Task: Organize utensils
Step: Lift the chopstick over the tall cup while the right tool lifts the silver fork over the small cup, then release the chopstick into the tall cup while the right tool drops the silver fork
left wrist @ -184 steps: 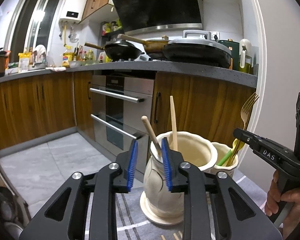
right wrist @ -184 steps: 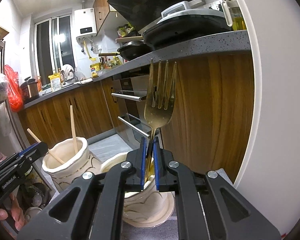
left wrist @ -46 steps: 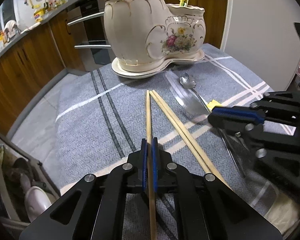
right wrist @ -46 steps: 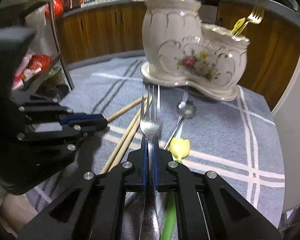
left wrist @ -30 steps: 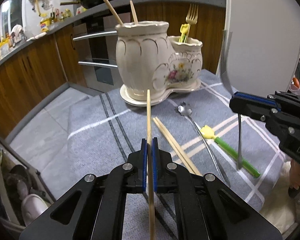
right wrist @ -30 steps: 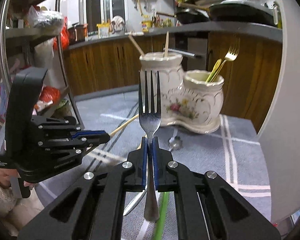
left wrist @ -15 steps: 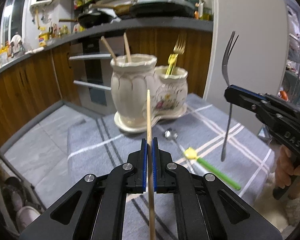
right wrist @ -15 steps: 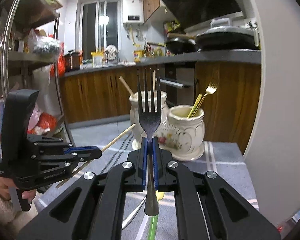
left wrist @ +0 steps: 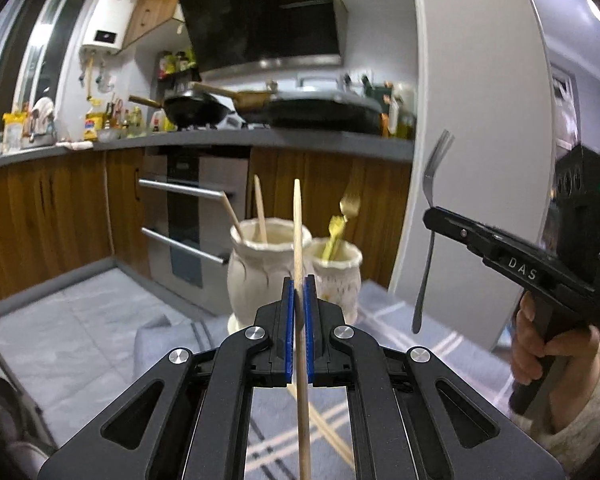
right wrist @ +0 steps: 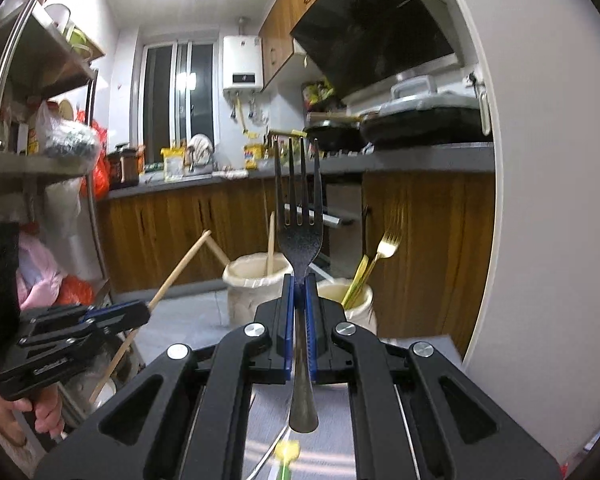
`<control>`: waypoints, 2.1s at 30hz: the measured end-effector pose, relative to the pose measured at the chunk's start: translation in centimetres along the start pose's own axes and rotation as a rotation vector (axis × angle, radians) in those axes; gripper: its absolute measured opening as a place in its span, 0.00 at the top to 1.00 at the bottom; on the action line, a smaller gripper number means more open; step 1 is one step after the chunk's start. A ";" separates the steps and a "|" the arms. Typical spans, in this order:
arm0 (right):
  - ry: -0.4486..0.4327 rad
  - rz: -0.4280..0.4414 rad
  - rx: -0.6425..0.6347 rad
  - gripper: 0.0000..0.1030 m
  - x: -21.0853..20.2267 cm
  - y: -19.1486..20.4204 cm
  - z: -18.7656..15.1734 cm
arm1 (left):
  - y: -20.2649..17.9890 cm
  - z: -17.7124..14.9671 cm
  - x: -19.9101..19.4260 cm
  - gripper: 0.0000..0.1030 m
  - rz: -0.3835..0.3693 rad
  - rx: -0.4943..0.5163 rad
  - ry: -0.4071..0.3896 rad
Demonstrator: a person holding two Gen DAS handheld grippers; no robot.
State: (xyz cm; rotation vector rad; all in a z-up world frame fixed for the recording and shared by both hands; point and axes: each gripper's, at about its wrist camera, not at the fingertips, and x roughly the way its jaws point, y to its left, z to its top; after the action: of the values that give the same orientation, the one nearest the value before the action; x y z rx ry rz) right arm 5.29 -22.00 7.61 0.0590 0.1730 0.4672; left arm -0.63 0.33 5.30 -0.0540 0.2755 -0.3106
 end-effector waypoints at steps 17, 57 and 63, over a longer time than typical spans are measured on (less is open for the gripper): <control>-0.094 -0.038 0.085 0.95 6.6 -3.8 3.7 | 2.5 7.9 9.3 0.95 -0.089 -0.123 -0.177; 0.117 -0.026 0.092 0.95 12.4 -5.1 -0.9 | 0.0 4.5 10.5 0.85 0.212 0.171 -0.196; 0.132 -0.028 0.077 0.95 12.7 -4.8 -1.1 | 1.1 3.9 10.2 0.71 0.208 0.107 -0.150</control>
State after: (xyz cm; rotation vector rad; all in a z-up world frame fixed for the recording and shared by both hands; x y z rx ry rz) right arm 18.37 -20.52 4.10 0.1008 0.3212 0.4367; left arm 10.09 -1.74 6.30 0.0569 0.1133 -0.1130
